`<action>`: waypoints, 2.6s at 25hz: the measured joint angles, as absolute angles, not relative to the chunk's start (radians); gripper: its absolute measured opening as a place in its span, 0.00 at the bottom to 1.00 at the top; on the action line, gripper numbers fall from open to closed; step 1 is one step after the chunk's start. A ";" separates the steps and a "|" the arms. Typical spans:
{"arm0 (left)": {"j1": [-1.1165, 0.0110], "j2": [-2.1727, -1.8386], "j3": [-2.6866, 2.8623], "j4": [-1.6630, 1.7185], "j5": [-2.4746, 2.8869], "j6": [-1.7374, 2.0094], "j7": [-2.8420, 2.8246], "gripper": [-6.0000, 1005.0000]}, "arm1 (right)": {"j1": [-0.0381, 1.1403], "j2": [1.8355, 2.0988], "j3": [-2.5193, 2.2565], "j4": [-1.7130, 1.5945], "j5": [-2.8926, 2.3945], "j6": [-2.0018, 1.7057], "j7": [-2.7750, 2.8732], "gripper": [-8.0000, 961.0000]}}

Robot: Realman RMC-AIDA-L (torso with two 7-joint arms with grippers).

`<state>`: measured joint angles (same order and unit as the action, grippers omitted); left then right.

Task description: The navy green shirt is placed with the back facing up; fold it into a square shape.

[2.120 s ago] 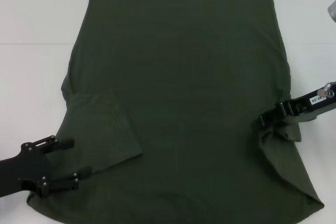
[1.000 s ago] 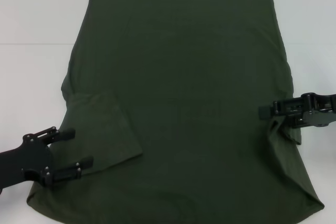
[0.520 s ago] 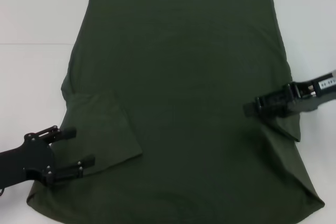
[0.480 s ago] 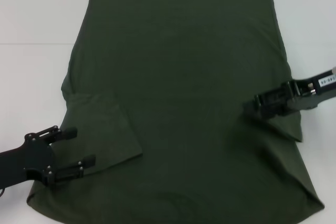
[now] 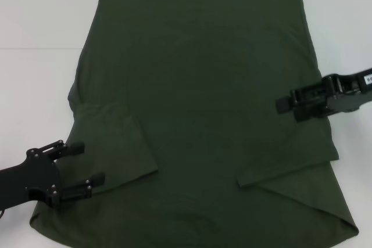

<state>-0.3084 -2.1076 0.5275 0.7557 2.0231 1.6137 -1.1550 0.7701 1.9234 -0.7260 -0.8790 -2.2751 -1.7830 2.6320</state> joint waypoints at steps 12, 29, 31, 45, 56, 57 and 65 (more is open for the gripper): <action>-0.314 -2.119 0.501 0.749 2.007 1.600 -1.152 0.85 | 0.584 1.946 -0.488 -0.760 -2.274 -1.673 2.445 0.82; -0.315 -2.140 0.475 0.741 1.936 1.605 -1.158 0.85 | 0.452 1.929 -0.192 -0.539 -2.281 -1.496 2.325 0.81; -0.314 -2.141 0.475 0.735 1.927 1.606 -1.157 0.85 | 0.453 1.929 -0.201 -0.521 -2.286 -1.461 2.331 0.81; -0.316 -2.134 0.474 0.710 1.918 1.599 -1.150 0.85 | 0.515 1.946 -0.340 -0.476 -2.287 -1.300 2.341 0.81; -0.317 -2.137 0.474 0.710 1.918 1.600 -1.150 0.85 | 0.531 1.957 -0.362 -0.475 -2.287 -1.261 2.316 0.81; -0.318 -2.137 0.474 0.710 1.918 1.600 -1.150 0.85 | 0.532 1.959 -0.364 -0.475 -2.287 -1.256 2.308 0.81; -0.322 -2.137 0.474 0.710 1.917 1.600 -1.151 0.85 | 0.541 1.974 -0.415 -0.475 -2.287 -1.204 2.296 0.81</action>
<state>-0.3220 -2.1368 0.4740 0.7102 1.9174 1.6001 -1.1505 0.5409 1.9743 -0.4148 -0.4755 -2.2873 -1.2037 2.2963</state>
